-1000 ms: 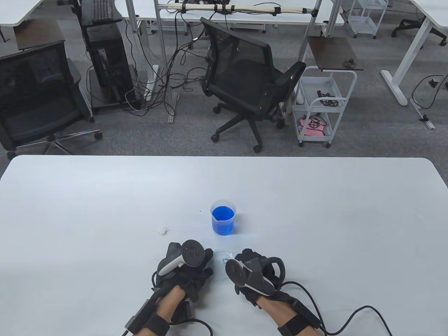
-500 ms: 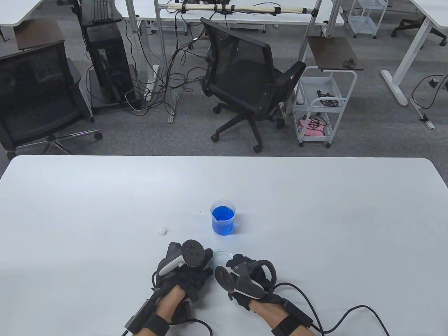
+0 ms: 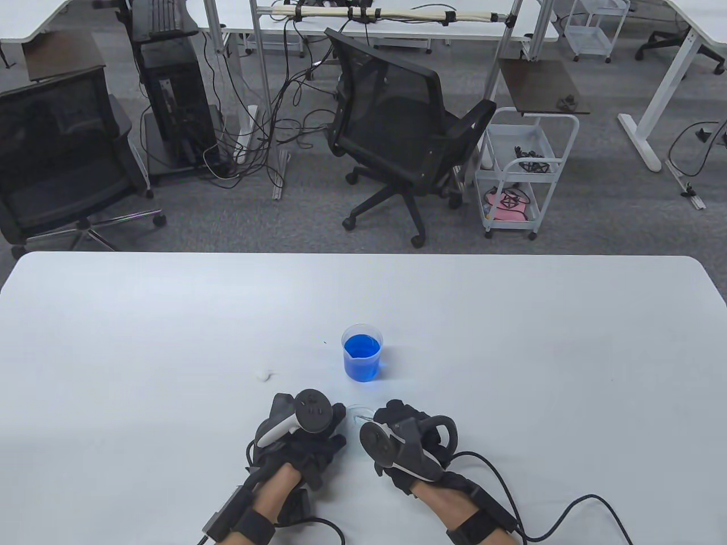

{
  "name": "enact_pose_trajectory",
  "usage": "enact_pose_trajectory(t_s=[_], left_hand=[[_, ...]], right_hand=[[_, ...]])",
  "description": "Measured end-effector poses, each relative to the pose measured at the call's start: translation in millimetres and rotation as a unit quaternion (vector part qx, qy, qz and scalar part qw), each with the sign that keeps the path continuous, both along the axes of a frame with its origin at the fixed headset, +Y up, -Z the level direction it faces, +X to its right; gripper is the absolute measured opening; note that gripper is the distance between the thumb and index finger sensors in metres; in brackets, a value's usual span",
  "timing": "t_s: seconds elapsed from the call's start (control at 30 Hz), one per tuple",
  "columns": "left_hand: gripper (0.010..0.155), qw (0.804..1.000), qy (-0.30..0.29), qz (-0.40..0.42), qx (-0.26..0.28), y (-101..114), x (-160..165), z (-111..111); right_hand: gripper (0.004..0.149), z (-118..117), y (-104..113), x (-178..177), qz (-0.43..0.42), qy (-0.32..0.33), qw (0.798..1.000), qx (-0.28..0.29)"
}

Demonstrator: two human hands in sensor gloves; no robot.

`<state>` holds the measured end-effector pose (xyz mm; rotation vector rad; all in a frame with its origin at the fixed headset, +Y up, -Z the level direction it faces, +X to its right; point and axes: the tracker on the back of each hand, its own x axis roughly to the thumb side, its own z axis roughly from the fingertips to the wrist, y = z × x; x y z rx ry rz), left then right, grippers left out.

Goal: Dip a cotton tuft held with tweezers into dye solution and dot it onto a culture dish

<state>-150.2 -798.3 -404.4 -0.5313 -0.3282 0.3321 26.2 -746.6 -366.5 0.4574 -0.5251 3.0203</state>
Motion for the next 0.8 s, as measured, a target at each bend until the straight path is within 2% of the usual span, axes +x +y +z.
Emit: enact_pose_trajectory(t_s=[0.2,0.3,0.43,0.63,0.8], left_hand=[[0.065,1.000,0.000,0.001,0.000,-0.2,-0.5,0.0],[0.065,1.000,0.000,0.001,-0.001,-0.1,-0.4,0.0],[0.065,1.000,0.000,0.000,0.000,-0.2,-0.4,0.1],[0.065,1.000,0.000,-0.001,0.000,-0.2,-0.1,0.1],[0.065,1.000,-0.001,-0.001,0.001,-0.3,0.0,0.0]], right_hand=[[0.041,-7.6,-23.5,-11.3,0.044,0.006,0.999,-0.030],[0.041,-8.2,-28.0,-12.7,0.050,0.007,0.998,-0.035],[0.041,-8.1,-22.5,-9.2,0.038,0.002,0.999,-0.028],[0.041,-6.9,-1.1,3.8,-0.005,-0.014,1.000,0.001],[0.041,-10.2,-8.5,4.3,0.006,-0.020,1.000,-0.008]])
